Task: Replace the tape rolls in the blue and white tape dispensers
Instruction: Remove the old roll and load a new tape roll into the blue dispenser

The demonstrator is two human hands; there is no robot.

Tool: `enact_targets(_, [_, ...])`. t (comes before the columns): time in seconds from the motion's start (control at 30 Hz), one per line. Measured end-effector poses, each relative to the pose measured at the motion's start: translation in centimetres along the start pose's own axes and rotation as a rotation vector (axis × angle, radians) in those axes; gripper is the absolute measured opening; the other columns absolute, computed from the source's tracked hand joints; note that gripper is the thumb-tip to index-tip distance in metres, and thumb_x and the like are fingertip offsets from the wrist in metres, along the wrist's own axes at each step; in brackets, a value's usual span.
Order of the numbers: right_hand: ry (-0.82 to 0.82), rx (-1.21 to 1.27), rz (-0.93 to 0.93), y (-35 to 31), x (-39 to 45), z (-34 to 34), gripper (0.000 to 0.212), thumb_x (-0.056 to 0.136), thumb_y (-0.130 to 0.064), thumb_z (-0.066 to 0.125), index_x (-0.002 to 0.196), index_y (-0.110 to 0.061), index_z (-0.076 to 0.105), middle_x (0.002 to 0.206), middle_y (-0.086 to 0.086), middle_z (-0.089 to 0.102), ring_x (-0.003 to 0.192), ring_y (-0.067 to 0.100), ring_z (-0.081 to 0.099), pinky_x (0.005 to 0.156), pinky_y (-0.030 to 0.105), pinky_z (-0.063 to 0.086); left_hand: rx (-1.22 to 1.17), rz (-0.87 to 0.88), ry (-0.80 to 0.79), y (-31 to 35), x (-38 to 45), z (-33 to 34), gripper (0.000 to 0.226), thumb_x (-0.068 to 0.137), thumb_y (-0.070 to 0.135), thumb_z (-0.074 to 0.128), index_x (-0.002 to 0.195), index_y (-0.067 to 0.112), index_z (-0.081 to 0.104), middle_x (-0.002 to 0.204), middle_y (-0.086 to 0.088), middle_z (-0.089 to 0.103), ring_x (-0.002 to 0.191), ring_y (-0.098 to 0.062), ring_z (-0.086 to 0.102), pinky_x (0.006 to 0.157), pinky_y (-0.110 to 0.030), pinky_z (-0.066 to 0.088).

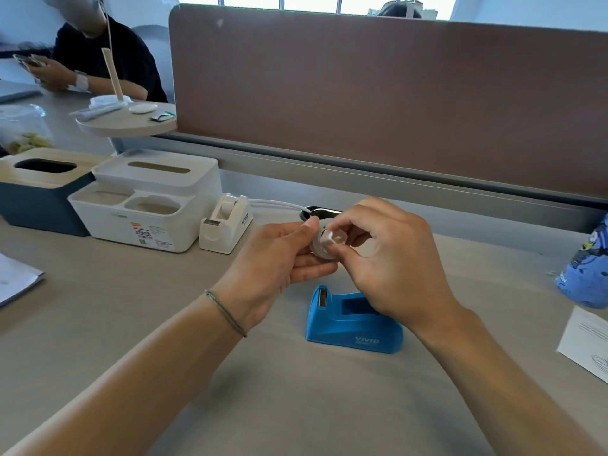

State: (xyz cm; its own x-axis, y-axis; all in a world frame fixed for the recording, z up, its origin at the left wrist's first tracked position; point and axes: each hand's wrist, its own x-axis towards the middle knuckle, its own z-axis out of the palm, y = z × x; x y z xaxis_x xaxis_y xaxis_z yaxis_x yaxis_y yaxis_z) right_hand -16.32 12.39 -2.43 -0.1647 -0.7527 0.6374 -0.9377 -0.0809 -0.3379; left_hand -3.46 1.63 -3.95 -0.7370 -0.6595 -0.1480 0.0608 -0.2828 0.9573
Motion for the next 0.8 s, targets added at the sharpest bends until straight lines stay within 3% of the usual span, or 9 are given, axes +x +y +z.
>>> enact_targets(0.17, [-0.003, -0.051, -0.014, 0.3, -0.2, 0.1, 0.009, 0.084, -0.023, 0.076, 0.087, -0.02, 0.068, 0.084, -0.007, 0.061, 0.074, 0.009, 0.057, 0.065, 0.035, 0.053, 0.05, -0.014, -0.005, 0.0, -0.1, 0.1, 0.035, 0.101, 0.027, 0.052, 0.115, 0.0, 0.07, 0.104, -0.02, 0.077, 0.095, -0.029, 0.075, 0.09, -0.043, 0.058])
enact_targets(0.4, [-0.01, -0.078, -0.005, 0.7, -0.4, 0.5, 0.01, 0.082, -0.02, 0.076, 0.081, -0.018, 0.066, 0.08, -0.006, 0.059, 0.068, 0.013, 0.055, 0.06, 0.039, 0.052, 0.2, 0.013, -0.023, 0.0, -0.6, 0.3, 0.026, 0.097, 0.007, 0.057, 0.119, 0.003, 0.07, 0.107, -0.016, 0.077, 0.101, -0.026, 0.075, 0.094, -0.044, 0.058])
enact_targets(0.63, [-0.02, -0.117, 0.01, 0.0, -0.5, 0.8, 0.006, 0.077, -0.016, 0.074, 0.083, -0.018, 0.075, 0.083, 0.001, 0.067, 0.068, 0.019, 0.06, 0.058, 0.04, 0.054, 0.339, 0.167, 0.071, -0.6, -1.0, 1.4, 0.025, 0.097, 0.009, 0.059, 0.117, 0.007, 0.073, 0.104, -0.009, 0.079, 0.097, -0.02, 0.076, 0.087, -0.042, 0.061])
enact_targets(0.8, [-0.034, -0.061, 0.052, -0.5, -0.3, 0.4, 0.014, 0.077, -0.018, 0.076, 0.089, -0.026, 0.076, 0.083, -0.003, 0.068, 0.071, 0.015, 0.062, 0.062, 0.039, 0.055, 0.267, 0.114, 0.071, -0.6, -1.0, 1.1, 0.021, 0.096, 0.015, 0.061, 0.108, 0.006, 0.076, 0.097, -0.011, 0.079, 0.091, -0.022, 0.077, 0.087, -0.041, 0.061])
